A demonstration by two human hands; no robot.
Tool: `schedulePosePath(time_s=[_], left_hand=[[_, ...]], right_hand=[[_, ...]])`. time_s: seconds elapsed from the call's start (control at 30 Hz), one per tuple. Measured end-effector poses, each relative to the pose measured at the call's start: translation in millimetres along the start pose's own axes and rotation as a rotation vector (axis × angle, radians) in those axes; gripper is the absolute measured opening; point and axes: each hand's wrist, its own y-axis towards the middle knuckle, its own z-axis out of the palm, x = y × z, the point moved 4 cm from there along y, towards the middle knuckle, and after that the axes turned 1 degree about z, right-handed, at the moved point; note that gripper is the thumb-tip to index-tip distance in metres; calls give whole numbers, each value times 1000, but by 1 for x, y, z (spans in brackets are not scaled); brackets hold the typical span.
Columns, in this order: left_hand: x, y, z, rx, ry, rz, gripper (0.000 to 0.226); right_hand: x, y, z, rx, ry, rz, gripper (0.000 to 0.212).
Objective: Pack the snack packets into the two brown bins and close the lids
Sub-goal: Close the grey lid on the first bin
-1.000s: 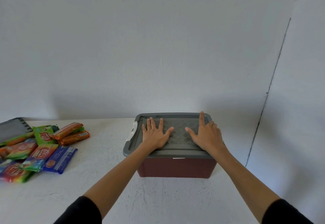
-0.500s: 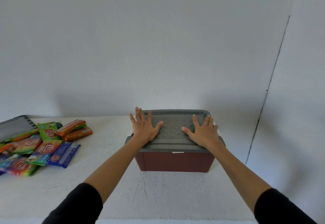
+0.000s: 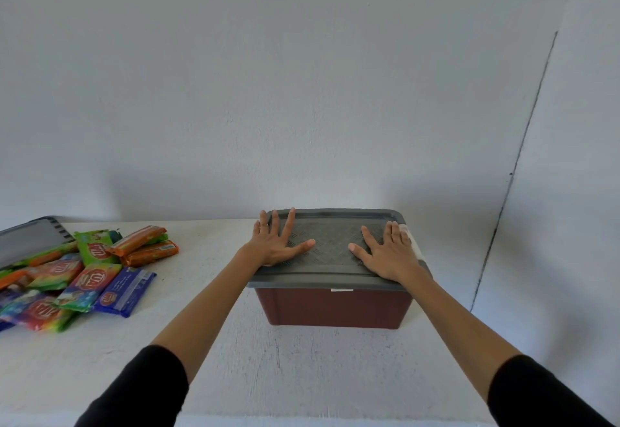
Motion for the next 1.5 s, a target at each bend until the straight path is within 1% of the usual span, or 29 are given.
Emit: schedulePosePath(time_s=[0.07, 0.1, 0.2, 0.23, 0.33, 0.43, 0.5, 0.63, 0.7, 0.77, 0.83, 0.9, 0.97, 1.0, 1.1, 1.17, 1.5], left_hand=[[-1, -1, 0, -5, -8, -7, 137], [-3, -1, 0, 6, 2, -12, 131], [-14, -7, 8, 40, 38, -4, 89], [-19, -9, 10, 42, 12, 15, 82], [-30, -16, 15, 44, -38, 72, 74], [-36, -21, 17, 37, -28, 100, 69], [-43, -28, 19, -1, -31, 140, 63], [-50, -48, 18, -114, -54, 219, 51], [-46, -56, 15, -169, -55, 247, 53], [-44, -64, 15, -202, 6, 273, 60], [-45, -66, 17, -191, 94, 289, 73], [-47, -61, 17, -170, 145, 295, 86], [-46, -54, 17, -164, 154, 311, 93], [-46, -51, 17, -161, 153, 317, 95], [-46, -44, 17, -172, 153, 327, 99], [-47, -38, 15, -189, 154, 336, 101], [-39, 10, 7, -214, 171, 344, 97]], right_hand=[[1, 0, 0, 4, -7, -6, 70], [1, 1, -1, 5, -13, -9, 70], [3, -1, -2, -3, -13, -28, 69], [4, -2, -2, -6, 4, -49, 68], [13, -11, -3, 11, 68, -146, 64], [21, -24, 1, 42, 68, -197, 63], [24, -35, 3, -4, 77, -221, 59], [21, -57, 1, -214, 116, -267, 51], [16, -67, 1, -255, 109, -314, 58], [12, -73, 2, -265, 70, -366, 75], [11, -74, 2, -272, 15, -401, 90], [12, -70, 2, -279, -31, -409, 99], [12, -64, 4, -288, -66, -416, 106], [12, -61, 5, -289, -74, -419, 105], [11, -53, 6, -294, -72, -418, 90], [10, -46, 3, -292, -75, -410, 86], [6, 5, -3, -332, -71, -398, 84]])
